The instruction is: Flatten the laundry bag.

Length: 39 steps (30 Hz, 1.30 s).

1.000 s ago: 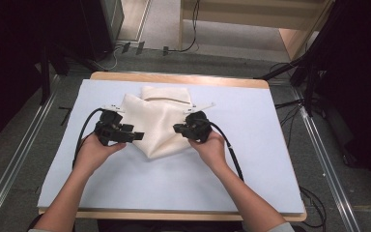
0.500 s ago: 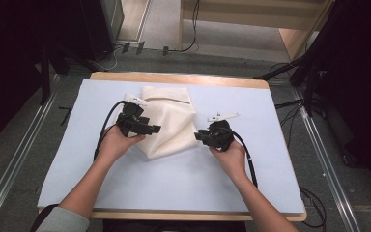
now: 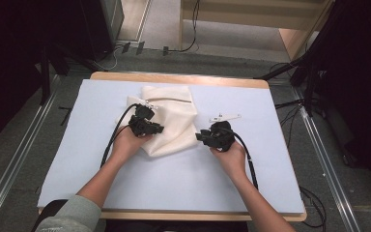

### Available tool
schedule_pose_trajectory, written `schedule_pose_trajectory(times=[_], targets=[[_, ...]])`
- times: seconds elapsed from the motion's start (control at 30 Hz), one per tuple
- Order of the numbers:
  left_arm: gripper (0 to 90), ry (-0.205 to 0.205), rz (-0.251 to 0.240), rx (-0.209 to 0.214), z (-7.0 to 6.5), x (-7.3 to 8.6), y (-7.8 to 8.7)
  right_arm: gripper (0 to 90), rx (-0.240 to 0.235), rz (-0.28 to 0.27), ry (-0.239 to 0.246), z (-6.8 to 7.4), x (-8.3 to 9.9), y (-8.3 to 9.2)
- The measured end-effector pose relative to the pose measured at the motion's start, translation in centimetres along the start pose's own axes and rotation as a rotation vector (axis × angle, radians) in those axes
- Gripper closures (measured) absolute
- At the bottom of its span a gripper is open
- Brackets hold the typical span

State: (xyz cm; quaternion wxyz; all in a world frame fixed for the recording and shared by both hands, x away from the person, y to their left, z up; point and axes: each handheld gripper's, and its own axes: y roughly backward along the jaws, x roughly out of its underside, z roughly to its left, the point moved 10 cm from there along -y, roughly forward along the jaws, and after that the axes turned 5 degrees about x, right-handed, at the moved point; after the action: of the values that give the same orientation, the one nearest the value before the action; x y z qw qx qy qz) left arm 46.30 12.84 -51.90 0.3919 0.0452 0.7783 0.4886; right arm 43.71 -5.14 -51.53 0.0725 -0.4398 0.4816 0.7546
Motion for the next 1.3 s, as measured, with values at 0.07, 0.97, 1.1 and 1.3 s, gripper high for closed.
schedule_pose_trajectory(times=[0.07, 0.97, 1.1, 1.3], targets=[[84.5, -0.005, -0.003, 0.015, -0.1, 0.1, -0.1, 69.4, 0.001, -0.004, 0.002, 0.0, -0.1, -0.1], [87.8, 0.25, -0.359, 0.075, 4.6, 3.6, 12.8, 69.4, -0.023, 0.04, 0.015, 1.6, -2.0, -5.5], [87.8, 0.277, -0.373, 0.072, 5.2, 4.4, 13.4, 84.8, -0.037, 0.046, 0.018, 1.8, -2.2, -5.7], [87.8, 0.327, -0.413, 0.069, 6.3, 5.1, 14.4, 87.7, -0.047, 0.033, 0.005, 1.0, -2.9, -4.7]])
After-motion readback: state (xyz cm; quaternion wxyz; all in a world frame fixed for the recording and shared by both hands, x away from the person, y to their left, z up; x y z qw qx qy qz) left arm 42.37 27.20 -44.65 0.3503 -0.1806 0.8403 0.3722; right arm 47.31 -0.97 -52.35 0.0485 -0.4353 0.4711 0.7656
